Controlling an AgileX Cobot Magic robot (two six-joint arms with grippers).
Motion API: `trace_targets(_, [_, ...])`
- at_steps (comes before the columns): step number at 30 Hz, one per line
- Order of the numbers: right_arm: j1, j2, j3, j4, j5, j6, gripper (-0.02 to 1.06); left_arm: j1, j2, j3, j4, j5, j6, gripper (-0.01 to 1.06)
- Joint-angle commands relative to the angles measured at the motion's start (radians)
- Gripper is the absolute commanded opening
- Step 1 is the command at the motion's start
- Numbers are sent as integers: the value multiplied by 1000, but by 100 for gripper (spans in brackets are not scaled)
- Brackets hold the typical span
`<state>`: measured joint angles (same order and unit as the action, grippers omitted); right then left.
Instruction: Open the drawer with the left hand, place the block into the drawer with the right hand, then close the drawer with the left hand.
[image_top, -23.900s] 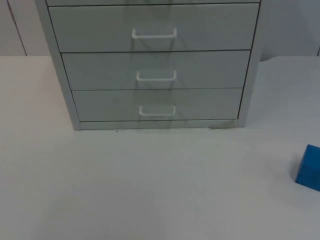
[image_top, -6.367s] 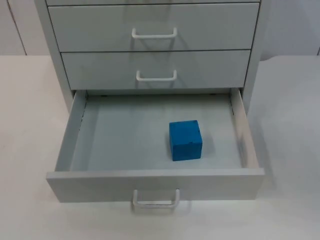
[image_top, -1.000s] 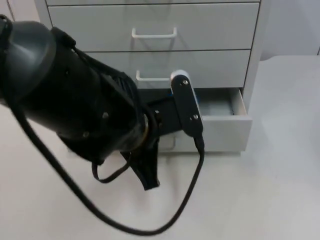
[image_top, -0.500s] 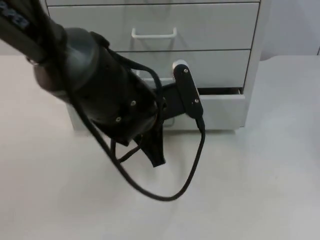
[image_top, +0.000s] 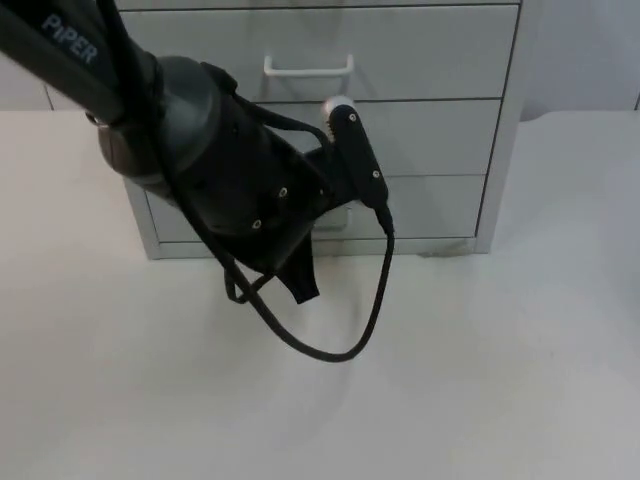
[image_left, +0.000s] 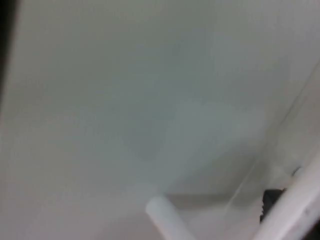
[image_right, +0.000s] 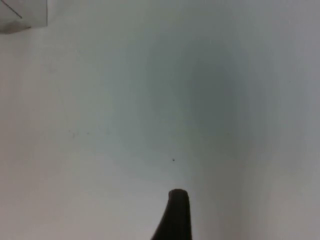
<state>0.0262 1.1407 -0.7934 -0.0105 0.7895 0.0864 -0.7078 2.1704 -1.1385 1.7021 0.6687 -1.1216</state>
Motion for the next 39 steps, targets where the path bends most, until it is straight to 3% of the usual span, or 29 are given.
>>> trace_targets(1, [-4, -7, -1, 4, -8, -8, 69, 24, -8, -22, 42, 113, -15, 0])
trace_targets(5, [-4, -7, -1, 16, -9, -8, 69, -14, -10, -22, 5, 138, 54, 0])
trace_targets(10, [-4, -7, -1, 11, -11, -8, 69, -115, -57, -22, -325, 128, 316, 0])
trace_targets(11, [-4, -7, -1, 11, -11, -8, 69, -115, -57, -22, -325, 128, 316, 0])
trace_targets(16, [-4, -7, -1, 11, -9, -22, 69, -225, -171, -22, -666, 90, 538, 0])
trace_targets(17, [-4, -7, -1, 11, -9, -22, 69, -225, -171, -22, -666, 90, 538, 0])
trace_targets(22, [-4, -7, -1, 11, -5, -22, 69, -280, -317, -22, -987, 103, 723, 0])
trace_targets(26, [-4, -7, -1, 16, -2, -24, 69, -280, -393, -22, -1134, 101, 798, 0])
trace_targets(35, [-4, -7, -1, 16, -2, -37, 69, -277, -553, -22, -1190, 143, 818, 0])
trace_targets(39, [-3, -40, -1, 16, -8, -52, 69, -201, -651, -22, -1274, 166, 896, 0])
